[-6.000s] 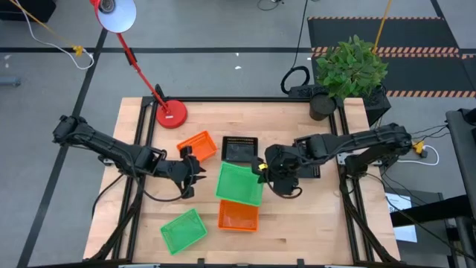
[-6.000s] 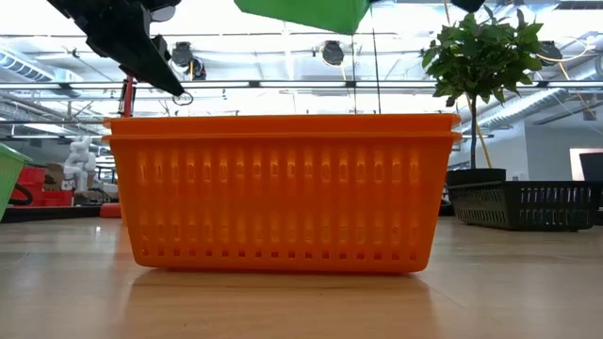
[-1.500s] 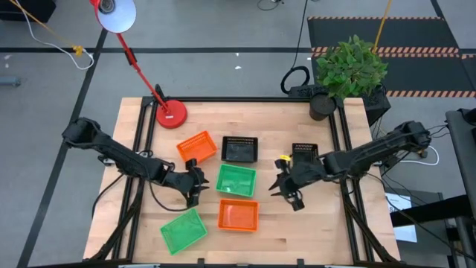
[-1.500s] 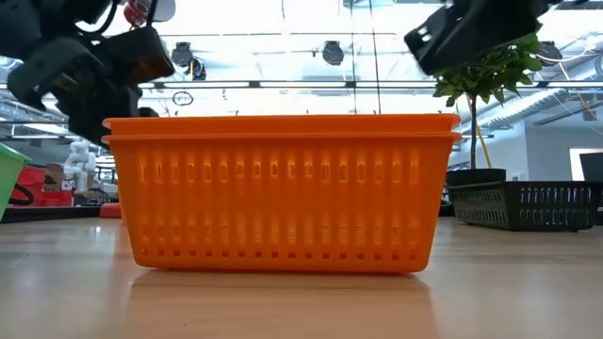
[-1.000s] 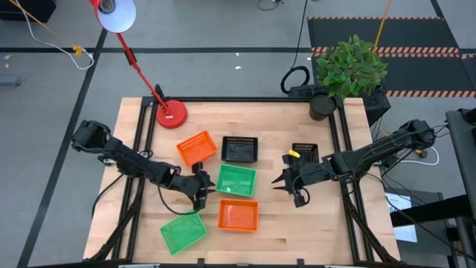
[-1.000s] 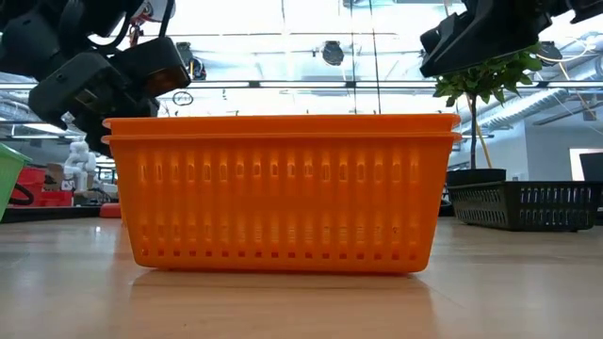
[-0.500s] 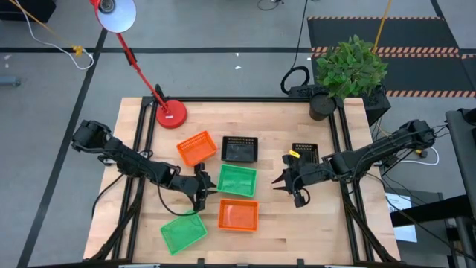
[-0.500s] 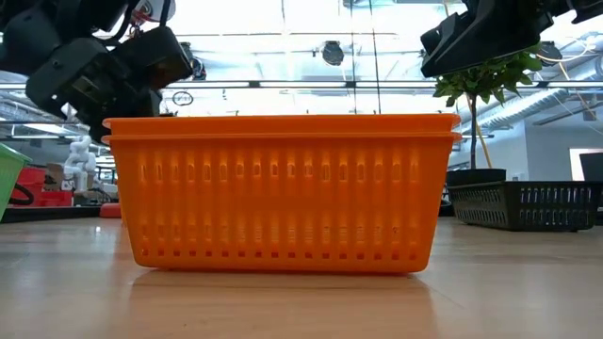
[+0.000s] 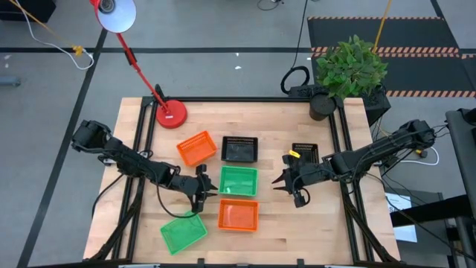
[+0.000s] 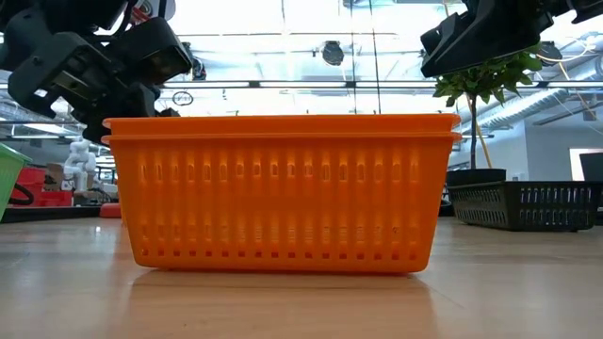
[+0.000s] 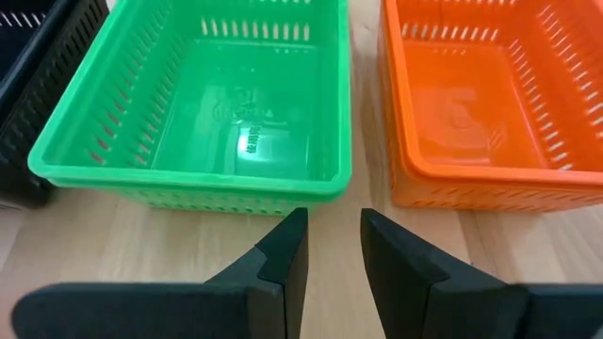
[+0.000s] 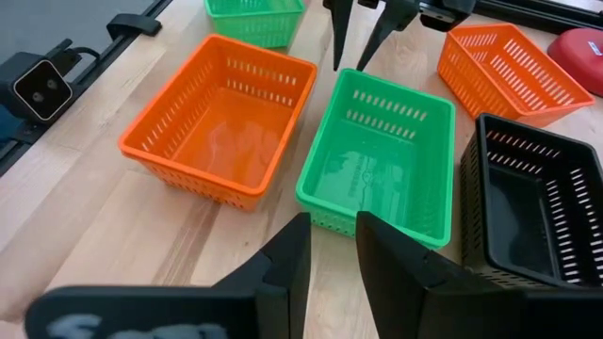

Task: Stack baskets by color
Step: Stack the top orange bin on top of the bottom orange bin

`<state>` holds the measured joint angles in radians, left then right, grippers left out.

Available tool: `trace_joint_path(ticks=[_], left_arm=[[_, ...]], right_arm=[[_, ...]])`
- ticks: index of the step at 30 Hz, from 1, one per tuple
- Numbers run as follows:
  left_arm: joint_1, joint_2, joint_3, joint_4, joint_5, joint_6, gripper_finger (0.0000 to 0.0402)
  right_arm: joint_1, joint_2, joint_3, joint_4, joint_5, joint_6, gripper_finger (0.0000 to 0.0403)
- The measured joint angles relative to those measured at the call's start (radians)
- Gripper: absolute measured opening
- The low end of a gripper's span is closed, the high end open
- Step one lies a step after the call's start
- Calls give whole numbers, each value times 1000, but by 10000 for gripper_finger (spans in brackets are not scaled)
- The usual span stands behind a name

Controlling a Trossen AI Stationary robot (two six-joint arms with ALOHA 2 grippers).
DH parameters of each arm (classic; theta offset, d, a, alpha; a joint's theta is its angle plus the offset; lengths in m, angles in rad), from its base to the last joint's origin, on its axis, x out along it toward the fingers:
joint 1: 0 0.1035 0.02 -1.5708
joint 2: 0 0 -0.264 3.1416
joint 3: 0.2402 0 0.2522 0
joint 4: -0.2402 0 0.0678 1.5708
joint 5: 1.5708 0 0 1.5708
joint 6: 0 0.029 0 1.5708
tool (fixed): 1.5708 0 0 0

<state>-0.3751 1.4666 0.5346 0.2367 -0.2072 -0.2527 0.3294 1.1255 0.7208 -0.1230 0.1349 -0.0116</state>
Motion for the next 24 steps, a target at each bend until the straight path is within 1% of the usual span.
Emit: trace_joint_path(ticks=[2,6,10,12,14,18,21,24], left_arm=[[-6,-5,0,-4,2,6,101],[-29,-69,0,-55,6,-9,101],[-70,-164,9,-144,-7,-51,101],[-101,-198,36,-240,-12,-84,101],[-141,-207,92,-372,-27,-120,101],[-248,-193,243,-636,-71,-173,101],[-312,-173,341,-769,-83,-219,101],[-361,-152,411,-842,-84,-282,101]], right_arm=[[0,0,0,0,0,0,81],[0,0,0,0,0,0,81],[0,0,0,-1,0,0,81],[0,0,0,-2,0,0,81],[0,0,1,-3,0,0,81],[0,0,1,-12,0,1,81],[0,0,1,-11,0,1,81],[0,0,1,-11,-3,5,81]])
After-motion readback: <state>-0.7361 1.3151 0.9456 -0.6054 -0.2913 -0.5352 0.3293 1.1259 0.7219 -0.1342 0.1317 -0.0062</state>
